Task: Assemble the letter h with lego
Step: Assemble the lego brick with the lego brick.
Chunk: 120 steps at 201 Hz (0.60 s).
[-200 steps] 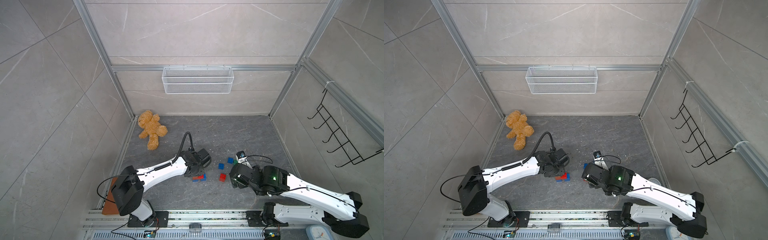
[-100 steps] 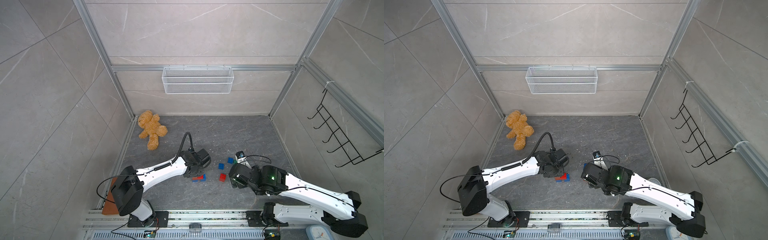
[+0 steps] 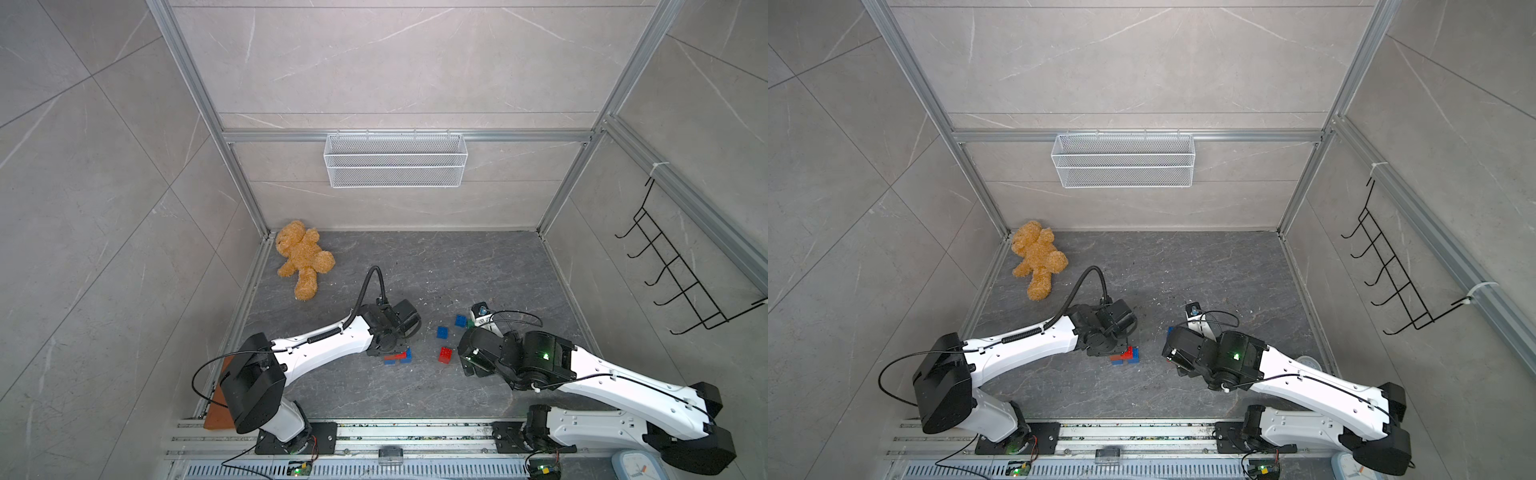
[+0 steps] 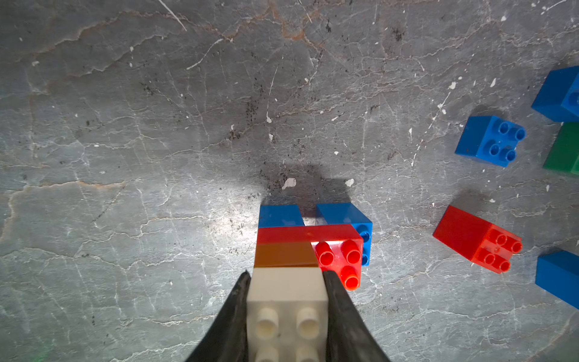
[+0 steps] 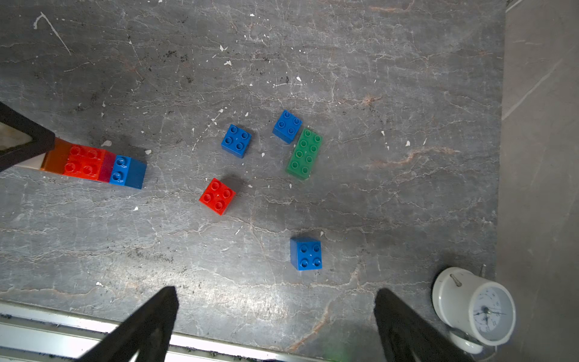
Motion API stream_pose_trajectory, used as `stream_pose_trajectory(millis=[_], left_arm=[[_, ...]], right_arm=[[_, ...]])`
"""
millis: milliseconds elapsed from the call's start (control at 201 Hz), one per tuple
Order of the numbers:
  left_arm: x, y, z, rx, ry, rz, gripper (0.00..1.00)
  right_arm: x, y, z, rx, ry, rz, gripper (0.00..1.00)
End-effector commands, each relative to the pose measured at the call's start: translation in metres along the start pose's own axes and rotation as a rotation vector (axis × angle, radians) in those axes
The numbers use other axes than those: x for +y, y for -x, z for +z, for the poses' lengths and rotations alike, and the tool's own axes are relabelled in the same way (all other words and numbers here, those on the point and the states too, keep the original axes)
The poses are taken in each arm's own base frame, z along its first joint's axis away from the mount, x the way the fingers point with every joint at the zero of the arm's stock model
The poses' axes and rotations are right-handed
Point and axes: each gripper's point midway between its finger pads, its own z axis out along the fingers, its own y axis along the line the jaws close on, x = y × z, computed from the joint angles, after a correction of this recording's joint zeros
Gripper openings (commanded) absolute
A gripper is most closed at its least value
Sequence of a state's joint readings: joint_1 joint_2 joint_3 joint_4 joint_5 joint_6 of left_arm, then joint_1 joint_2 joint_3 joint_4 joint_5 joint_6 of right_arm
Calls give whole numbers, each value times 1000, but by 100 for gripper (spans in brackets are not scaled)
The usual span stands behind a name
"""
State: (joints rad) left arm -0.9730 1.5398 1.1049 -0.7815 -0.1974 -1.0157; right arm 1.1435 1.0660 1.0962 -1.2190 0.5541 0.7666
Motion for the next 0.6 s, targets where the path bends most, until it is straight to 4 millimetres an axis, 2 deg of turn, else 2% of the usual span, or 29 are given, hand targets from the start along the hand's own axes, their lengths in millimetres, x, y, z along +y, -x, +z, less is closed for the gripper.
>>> stream_pose_trajectory(millis=[0,329,593], left_arm=[[19,-27,29,94,77,6,0],[42,-56,51,178,167,35,0],[59,-70,53,225,251,44,0]], right_arm=[[-6,-5,3,11,-34,-10,100],[-6,-5,3,13,-34,-11,100],[-5,-5,4,13,-37,-14,100]])
